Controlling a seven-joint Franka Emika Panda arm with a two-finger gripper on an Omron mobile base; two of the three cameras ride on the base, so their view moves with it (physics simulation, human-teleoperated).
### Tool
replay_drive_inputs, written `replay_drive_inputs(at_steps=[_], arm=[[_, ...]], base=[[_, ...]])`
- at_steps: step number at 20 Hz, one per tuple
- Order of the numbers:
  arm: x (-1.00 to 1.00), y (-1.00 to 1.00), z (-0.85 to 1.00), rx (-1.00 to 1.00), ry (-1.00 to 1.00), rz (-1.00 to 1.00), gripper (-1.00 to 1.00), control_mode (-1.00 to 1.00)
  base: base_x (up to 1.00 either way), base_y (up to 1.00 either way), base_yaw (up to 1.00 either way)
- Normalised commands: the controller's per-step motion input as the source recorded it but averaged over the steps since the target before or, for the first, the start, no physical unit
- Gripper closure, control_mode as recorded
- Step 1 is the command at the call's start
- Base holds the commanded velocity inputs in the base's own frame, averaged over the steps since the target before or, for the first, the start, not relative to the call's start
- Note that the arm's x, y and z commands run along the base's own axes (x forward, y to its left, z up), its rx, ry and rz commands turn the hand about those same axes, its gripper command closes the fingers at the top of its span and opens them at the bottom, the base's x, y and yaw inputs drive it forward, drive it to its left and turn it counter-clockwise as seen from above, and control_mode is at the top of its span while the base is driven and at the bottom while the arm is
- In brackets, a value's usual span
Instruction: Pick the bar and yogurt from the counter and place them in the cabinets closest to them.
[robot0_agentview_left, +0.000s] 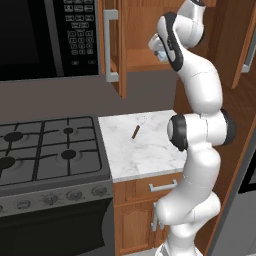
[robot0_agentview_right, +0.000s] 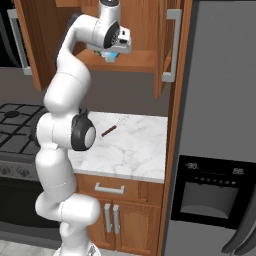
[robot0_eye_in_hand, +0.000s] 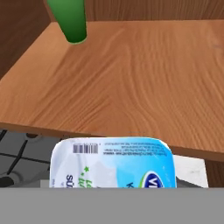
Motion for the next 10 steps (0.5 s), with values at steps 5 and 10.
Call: replay_drive_inputs(at_steps=[5,10], arm=[[0.15,0.00,-0.09,0.00,0.00,0.00,1.00,-1.00],[0.13,0.00,-0.08,0.00,0.00,0.00,1.00,-1.00]], base=[[0.00,0.00,0.00],[0.00,0.00,0.00]])
